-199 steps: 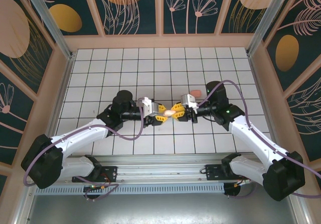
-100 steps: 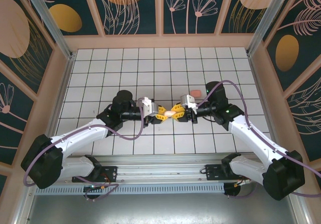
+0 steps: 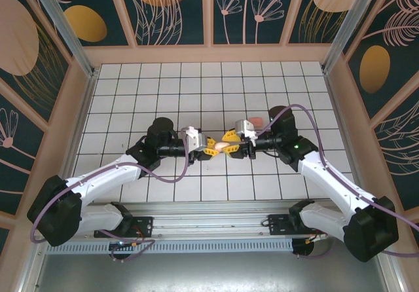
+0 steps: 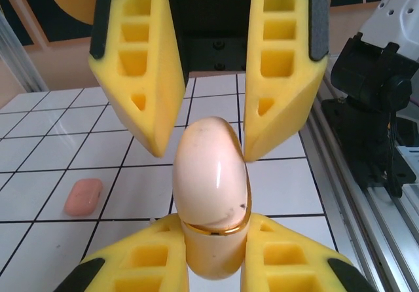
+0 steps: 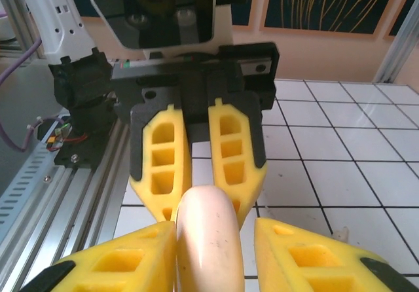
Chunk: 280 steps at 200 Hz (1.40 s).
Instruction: Insert the wireless bluetooth earbuds into the charging case
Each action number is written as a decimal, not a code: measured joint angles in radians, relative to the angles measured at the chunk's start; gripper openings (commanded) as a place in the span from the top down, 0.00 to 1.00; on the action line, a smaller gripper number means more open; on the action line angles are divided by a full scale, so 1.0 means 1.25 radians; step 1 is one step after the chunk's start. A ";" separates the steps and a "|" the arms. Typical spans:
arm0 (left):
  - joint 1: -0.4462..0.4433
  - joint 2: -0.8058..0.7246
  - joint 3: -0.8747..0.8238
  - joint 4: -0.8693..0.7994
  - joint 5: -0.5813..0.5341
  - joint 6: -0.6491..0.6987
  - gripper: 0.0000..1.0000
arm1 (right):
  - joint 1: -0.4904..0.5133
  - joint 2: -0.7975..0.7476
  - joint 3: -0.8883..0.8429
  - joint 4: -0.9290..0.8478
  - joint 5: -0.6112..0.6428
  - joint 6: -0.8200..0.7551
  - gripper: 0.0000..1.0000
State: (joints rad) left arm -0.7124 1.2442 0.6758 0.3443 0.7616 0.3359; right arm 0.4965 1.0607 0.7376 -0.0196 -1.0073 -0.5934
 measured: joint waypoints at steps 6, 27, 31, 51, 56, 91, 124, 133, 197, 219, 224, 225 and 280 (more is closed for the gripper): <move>0.000 0.000 0.000 -0.004 0.000 0.001 0.88 | -0.001 -0.001 0.000 0.008 0.005 0.003 0.64; -0.002 0.000 0.000 -0.009 0.001 0.003 0.89 | -0.008 -0.004 -0.001 0.035 0.023 0.020 0.64; -0.002 0.000 0.000 -0.009 0.001 0.003 0.89 | -0.009 -0.005 -0.003 0.039 0.029 0.024 0.64; -0.002 -0.002 0.000 -0.010 0.001 0.003 0.88 | -0.014 -0.006 -0.010 0.055 0.047 0.039 0.64; -0.002 -0.003 0.000 -0.010 0.001 0.003 0.88 | -0.015 -0.006 -0.011 0.057 0.051 0.040 0.64; -0.002 -0.013 0.000 -0.009 0.001 0.003 0.89 | -0.015 -0.006 -0.017 0.071 0.079 0.063 0.64; -0.002 -0.013 -0.004 0.008 0.000 -0.001 0.89 | -0.016 -0.026 -0.038 0.091 0.101 0.088 0.61; -0.002 -0.013 -0.009 0.020 -0.001 -0.004 0.89 | -0.016 -0.031 -0.042 0.095 0.102 0.092 0.60; -0.002 0.031 -0.094 0.200 -0.011 -0.091 0.89 | -0.037 -0.065 -0.052 0.122 0.099 0.165 0.56; -0.002 0.078 -0.108 0.269 -0.012 -0.122 0.90 | -0.060 -0.067 -0.052 0.124 0.110 0.224 0.56; -0.002 0.092 -0.109 0.286 -0.013 -0.130 0.90 | -0.064 -0.067 -0.052 0.124 0.117 0.236 0.56; -0.002 0.092 -0.109 0.286 -0.013 -0.130 0.90 | -0.067 -0.067 -0.052 0.123 0.120 0.243 0.56; -0.002 0.179 -0.155 0.437 -0.057 -0.188 0.91 | -0.111 -0.055 -0.017 -0.008 0.303 0.403 0.53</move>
State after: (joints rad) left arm -0.7143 1.4677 0.4816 0.8909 0.6907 0.1009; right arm 0.3573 0.9920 0.7162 -0.0292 -0.6289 -0.0902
